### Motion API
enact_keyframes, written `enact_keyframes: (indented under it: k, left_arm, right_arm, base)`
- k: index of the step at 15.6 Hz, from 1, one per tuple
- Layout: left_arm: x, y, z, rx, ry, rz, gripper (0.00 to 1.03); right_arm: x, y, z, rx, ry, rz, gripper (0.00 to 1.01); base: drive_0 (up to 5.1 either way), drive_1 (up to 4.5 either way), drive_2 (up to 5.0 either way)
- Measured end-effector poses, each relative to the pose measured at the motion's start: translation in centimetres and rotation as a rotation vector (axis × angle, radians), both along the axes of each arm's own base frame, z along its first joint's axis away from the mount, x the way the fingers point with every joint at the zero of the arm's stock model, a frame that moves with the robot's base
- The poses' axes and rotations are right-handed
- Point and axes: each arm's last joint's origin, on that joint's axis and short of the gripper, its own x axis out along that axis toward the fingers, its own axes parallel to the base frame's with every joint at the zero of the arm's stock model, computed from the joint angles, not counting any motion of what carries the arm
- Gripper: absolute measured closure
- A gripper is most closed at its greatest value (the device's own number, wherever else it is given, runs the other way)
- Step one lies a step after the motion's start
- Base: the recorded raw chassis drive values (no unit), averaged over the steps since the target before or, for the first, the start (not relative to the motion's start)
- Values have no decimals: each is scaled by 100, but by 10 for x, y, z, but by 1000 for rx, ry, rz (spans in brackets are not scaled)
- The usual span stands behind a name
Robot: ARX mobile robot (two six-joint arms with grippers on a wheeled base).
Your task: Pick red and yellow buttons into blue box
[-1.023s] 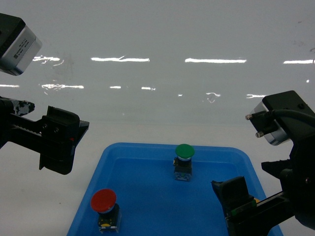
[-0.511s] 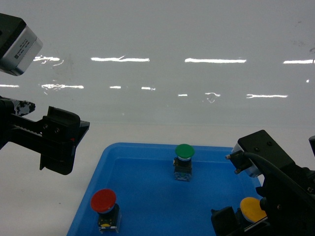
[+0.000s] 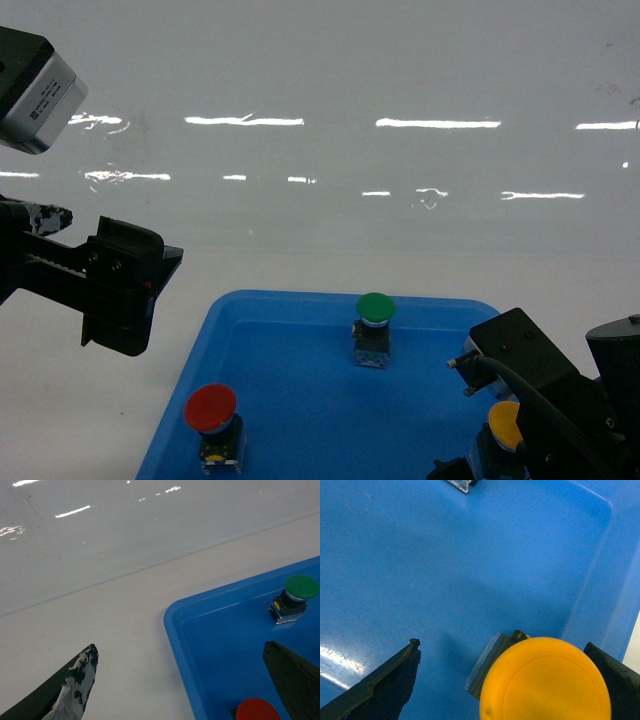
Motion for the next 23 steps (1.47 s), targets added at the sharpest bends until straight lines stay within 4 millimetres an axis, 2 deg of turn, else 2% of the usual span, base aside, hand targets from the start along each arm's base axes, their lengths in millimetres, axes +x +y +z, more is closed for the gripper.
enact_keyframes:
  k: [3, 4, 5, 10, 14, 17, 18, 21, 23]
  left_arm:
    - [0, 0, 0, 0, 0, 0, 5]
    - [0, 0, 0, 0, 0, 0, 5]
    - [0, 0, 0, 0, 0, 0, 5]
    - [0, 0, 0, 0, 0, 0, 5]
    - [0, 0, 0, 0, 0, 0, 5]
    - [0, 0, 0, 0, 0, 0, 5]
    - [0, 0, 0, 0, 1, 0, 5]
    - [0, 0, 0, 0, 0, 0, 5]
    - [0, 0, 0, 0, 0, 0, 5]
  right_arm:
    - [10, 4, 0, 1, -13, -8, 3]
    - [15, 5, 2, 4, -23, -11, 8]
    - [16, 6, 3, 10, -30, -14, 8]
    - [13, 10, -3, -11, -7, -13, 56]
    - [7, 12, -5, -11, -15, -11, 71]
    - [4, 7, -4, -9, -34, -35, 71]
    - [4, 3, 3, 7, -58, -48, 71]
    - [3, -14, 37, 80, -174, -110, 71]
    - [-12, -32, 57, 135, -214, -167, 71]
  base:
    - [0, 0, 0]
    - [0, 0, 0]
    - [0, 0, 0]
    - [0, 0, 0]
    - [0, 0, 0]
    - [0, 0, 0]
    - [0, 0, 0]
    - [0, 0, 0]
    - [0, 0, 0]
